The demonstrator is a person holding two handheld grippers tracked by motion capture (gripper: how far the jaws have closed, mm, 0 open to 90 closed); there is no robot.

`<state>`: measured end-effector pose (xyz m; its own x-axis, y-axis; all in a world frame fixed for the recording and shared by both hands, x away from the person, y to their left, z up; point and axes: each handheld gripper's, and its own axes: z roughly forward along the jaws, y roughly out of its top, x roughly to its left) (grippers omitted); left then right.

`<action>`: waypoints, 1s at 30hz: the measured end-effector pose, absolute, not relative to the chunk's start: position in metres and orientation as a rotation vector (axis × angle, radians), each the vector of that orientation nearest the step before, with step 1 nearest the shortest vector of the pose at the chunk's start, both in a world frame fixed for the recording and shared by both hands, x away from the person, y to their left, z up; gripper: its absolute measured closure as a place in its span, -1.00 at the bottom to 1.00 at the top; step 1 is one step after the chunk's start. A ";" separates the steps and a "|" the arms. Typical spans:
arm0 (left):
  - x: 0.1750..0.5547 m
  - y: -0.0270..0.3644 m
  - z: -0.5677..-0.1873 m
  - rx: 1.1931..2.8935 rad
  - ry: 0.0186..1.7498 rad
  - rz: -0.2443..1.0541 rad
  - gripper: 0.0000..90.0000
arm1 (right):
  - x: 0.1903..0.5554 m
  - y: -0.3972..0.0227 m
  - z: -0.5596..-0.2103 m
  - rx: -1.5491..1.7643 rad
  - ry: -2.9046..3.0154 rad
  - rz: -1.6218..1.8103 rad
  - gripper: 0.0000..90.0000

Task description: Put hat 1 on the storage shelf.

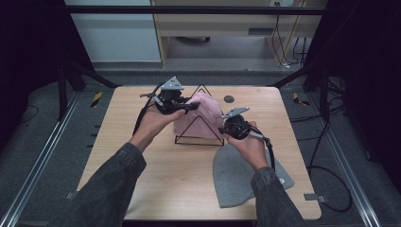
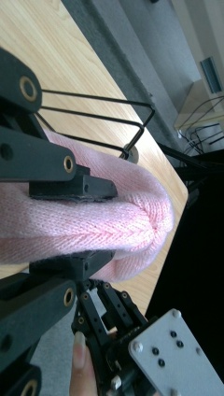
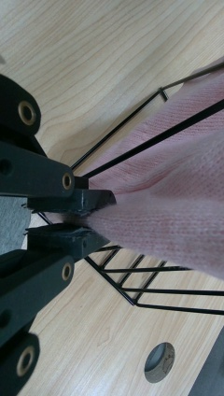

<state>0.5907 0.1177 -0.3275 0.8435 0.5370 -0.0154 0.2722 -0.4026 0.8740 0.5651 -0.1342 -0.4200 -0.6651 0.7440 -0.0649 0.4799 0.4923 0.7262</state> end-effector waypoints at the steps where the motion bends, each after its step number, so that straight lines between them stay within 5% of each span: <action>1: 0.590 0.118 -0.328 2.008 0.597 0.332 0.55 | 0.565 -0.134 -0.420 1.019 2.370 0.983 0.83; 11: 0.589 0.116 -0.334 2.026 0.617 0.332 0.55 | 0.545 -0.163 -0.405 1.055 2.303 0.978 0.21; 30: 0.580 0.126 -0.337 2.000 0.642 0.297 0.28 | 0.539 -0.226 -0.425 1.249 2.265 0.860 0.00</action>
